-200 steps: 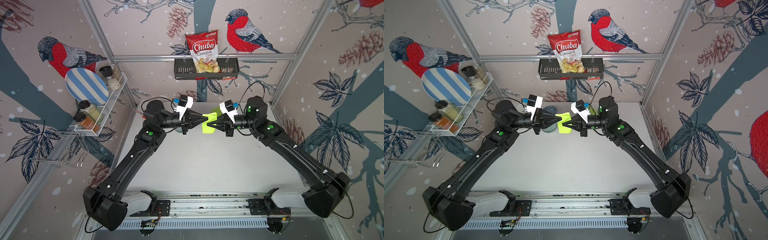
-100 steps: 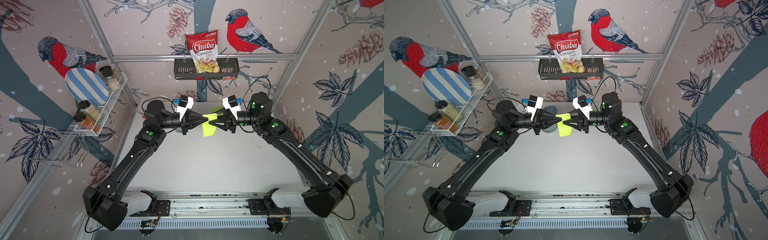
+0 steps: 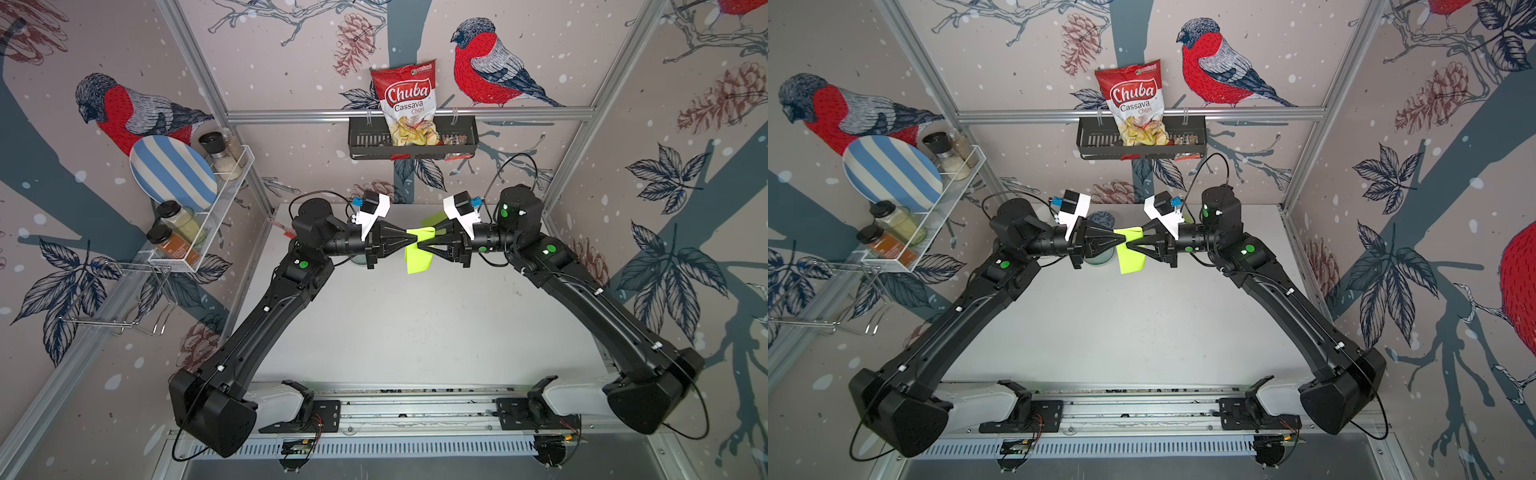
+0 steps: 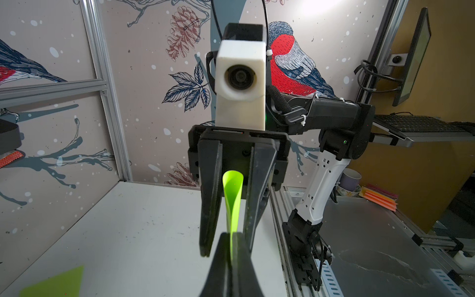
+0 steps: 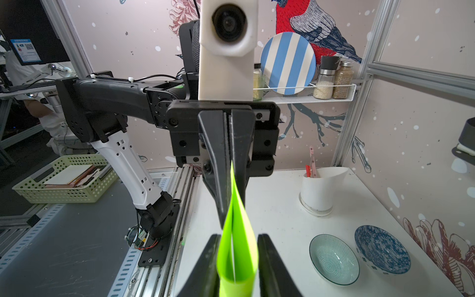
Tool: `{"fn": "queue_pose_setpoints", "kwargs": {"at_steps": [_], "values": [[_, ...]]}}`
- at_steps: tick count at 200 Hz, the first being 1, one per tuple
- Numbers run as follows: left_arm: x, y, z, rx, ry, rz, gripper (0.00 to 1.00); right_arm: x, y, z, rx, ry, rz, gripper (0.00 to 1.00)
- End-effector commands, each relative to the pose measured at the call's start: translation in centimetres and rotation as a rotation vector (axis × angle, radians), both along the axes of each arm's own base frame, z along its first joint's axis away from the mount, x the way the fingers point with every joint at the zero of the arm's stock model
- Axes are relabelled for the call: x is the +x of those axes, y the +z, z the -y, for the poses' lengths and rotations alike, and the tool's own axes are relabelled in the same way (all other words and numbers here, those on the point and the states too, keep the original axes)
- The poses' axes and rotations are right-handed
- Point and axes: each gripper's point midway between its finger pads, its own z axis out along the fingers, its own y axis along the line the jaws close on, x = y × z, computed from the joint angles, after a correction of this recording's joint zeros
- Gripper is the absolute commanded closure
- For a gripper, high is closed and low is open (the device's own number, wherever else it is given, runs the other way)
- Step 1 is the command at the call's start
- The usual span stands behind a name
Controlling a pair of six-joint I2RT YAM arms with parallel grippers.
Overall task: Fold the square paper along the opposite sides
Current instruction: Smooth out the paper.
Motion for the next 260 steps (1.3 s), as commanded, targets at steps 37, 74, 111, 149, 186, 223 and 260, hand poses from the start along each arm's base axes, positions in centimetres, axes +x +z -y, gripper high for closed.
{"fn": "queue_pose_setpoints", "kwargs": {"at_steps": [37,74,111,149,186,223,260], "values": [[0.1,0.3,-0.1,-0.001,0.013,0.029,1.00,-0.5,0.3,0.0,0.006,0.023,0.024,0.88],[0.4,0.1,-0.1,0.009,0.027,0.030,1.00,-0.5,0.3,0.1,0.005,0.017,0.033,1.00],[0.4,0.1,-0.2,0.015,0.036,0.034,1.00,-0.4,0.4,0.4,0.004,-0.004,0.048,0.94],[0.2,0.1,-0.2,0.012,0.023,0.033,1.00,-0.3,0.7,0.5,0.011,-0.010,0.053,0.72],[0.1,0.1,-0.2,0.010,0.019,0.033,1.00,-0.1,0.8,0.2,0.014,-0.004,0.051,0.71],[-0.3,0.0,-0.2,0.009,0.006,0.036,1.00,0.3,0.6,0.0,0.009,-0.004,0.039,0.73],[-0.5,-0.1,-0.3,0.010,-0.002,0.044,1.00,0.4,0.6,-0.1,0.007,-0.004,0.041,0.77]]}}
